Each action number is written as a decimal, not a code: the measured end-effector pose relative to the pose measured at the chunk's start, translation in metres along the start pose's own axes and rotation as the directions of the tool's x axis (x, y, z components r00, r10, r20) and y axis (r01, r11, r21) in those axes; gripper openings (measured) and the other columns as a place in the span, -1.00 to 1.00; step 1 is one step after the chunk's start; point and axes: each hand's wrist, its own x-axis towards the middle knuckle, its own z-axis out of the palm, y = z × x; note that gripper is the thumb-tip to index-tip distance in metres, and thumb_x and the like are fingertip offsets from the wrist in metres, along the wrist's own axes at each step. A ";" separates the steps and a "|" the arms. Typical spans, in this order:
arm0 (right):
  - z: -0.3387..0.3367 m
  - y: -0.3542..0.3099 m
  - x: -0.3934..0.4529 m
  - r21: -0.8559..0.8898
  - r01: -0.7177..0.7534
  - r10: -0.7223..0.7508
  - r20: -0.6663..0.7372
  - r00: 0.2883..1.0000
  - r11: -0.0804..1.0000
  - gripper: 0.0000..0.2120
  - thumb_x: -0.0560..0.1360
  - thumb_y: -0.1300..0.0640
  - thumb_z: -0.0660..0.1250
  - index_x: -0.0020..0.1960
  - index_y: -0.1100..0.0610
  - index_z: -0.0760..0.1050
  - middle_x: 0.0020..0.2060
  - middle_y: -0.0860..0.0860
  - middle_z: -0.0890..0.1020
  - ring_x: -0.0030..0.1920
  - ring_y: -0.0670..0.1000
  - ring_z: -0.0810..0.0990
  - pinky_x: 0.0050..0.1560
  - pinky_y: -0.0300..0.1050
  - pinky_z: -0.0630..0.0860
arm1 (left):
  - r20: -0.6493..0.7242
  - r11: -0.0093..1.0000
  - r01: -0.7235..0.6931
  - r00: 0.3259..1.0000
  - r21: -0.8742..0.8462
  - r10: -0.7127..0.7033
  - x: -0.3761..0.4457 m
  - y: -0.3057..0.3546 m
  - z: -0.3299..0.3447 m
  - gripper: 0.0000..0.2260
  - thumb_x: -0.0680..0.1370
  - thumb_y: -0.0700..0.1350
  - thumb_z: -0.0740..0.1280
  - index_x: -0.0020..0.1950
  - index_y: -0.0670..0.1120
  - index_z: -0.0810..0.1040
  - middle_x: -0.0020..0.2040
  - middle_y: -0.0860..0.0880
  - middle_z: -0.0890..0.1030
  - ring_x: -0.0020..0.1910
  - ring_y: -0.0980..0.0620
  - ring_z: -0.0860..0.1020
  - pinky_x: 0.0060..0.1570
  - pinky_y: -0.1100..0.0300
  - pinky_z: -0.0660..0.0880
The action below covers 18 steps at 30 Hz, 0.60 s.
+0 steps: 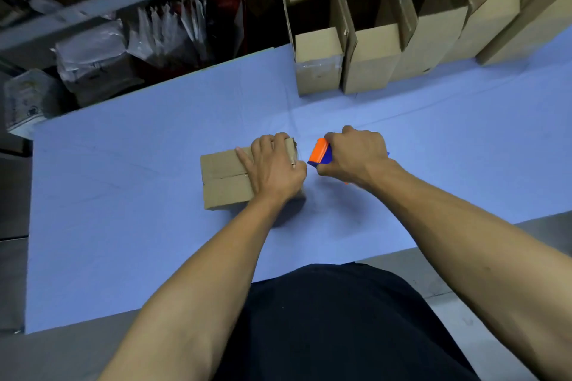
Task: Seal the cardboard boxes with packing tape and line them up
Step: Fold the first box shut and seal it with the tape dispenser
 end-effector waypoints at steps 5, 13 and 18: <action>-0.002 0.008 -0.010 0.337 -0.035 0.059 -0.061 0.996 0.941 -0.56 0.31 -0.38 0.29 0.05 -0.12 0.50 -0.11 -0.09 0.57 -0.11 0.06 0.52 -0.23 -0.12 0.32 | 0.074 0.970 -0.034 0.997 0.242 0.017 0.007 -0.009 -0.015 -0.59 0.50 0.22 0.18 0.22 0.00 0.47 0.19 -0.06 0.51 0.18 -0.17 0.42 0.12 -0.12 0.25; -0.033 0.007 -0.011 0.663 -0.023 -0.039 0.079 0.996 0.748 -0.57 0.34 -0.32 0.40 0.14 -0.21 0.45 -0.10 -0.10 0.58 -0.09 -0.03 0.57 -0.12 -0.08 0.51 | 0.239 0.961 0.276 0.933 0.010 -0.270 -0.011 -0.058 -0.024 -0.36 0.51 0.46 -0.03 0.00 -0.03 0.55 -0.10 -0.03 0.52 -0.11 -0.13 0.44 -0.11 0.06 0.32; -0.037 -0.012 -0.011 0.666 0.033 -0.151 0.120 0.981 0.745 -0.62 0.36 -0.28 0.44 0.13 -0.20 0.54 -0.14 -0.10 0.60 -0.14 -0.02 0.61 -0.10 -0.08 0.55 | 0.302 0.928 0.327 0.916 -0.177 -0.265 -0.020 -0.056 -0.017 -0.40 0.54 0.43 -0.08 -0.07 -0.02 0.48 -0.11 0.00 0.50 -0.06 -0.11 0.47 -0.11 0.06 0.33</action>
